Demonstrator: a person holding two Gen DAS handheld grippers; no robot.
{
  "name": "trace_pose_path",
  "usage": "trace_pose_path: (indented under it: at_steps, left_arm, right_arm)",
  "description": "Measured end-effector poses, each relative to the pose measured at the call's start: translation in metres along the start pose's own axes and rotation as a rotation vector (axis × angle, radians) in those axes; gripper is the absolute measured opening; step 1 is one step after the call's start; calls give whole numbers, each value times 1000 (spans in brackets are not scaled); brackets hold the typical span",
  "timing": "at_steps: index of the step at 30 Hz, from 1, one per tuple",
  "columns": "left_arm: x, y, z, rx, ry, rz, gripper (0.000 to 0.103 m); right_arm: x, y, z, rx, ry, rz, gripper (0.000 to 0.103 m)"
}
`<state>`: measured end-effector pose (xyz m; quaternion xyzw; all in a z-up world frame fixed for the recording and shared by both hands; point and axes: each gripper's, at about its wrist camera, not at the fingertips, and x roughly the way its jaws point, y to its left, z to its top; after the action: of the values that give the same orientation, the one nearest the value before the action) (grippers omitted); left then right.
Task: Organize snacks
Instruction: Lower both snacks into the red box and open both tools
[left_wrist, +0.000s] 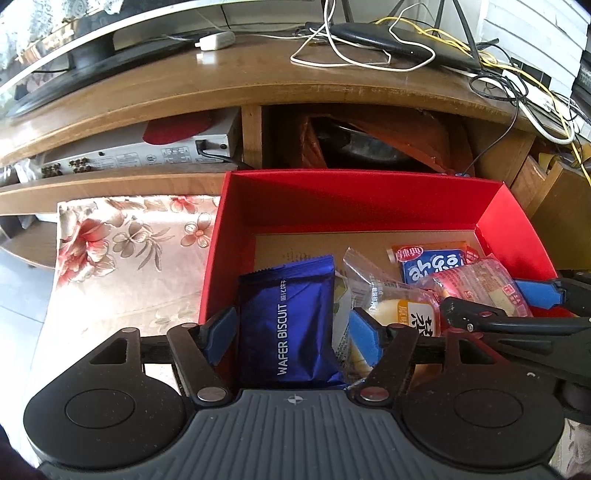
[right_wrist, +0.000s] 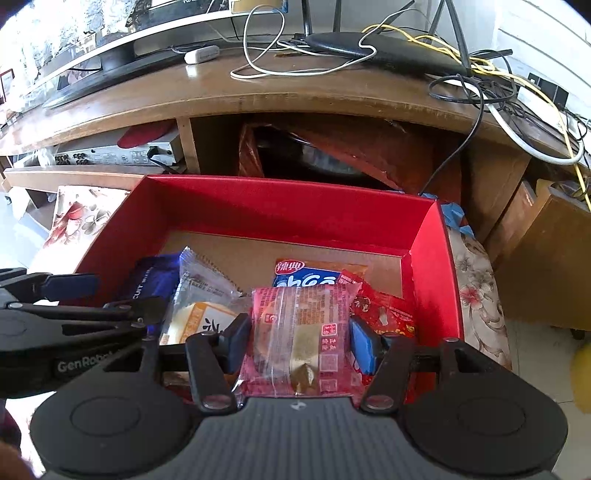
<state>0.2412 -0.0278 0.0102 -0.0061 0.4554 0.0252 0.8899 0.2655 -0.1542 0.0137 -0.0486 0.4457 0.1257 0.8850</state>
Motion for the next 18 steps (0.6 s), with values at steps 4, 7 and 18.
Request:
trace_pose_path:
  at_steps: [4,7,18]
  left_arm:
    - [-5,2,0,-4,-8,-5,77]
    - [-10,3,0,-5,-18,-10,78]
    - [-27,2,0,-4,-46,-25,82]
  right_arm:
    - [-4,0,0,4,-8,-4,62]
    - [-9,0,2,15,-20,-5,62]
    - [-21,0,4,29,-40,-13,62]
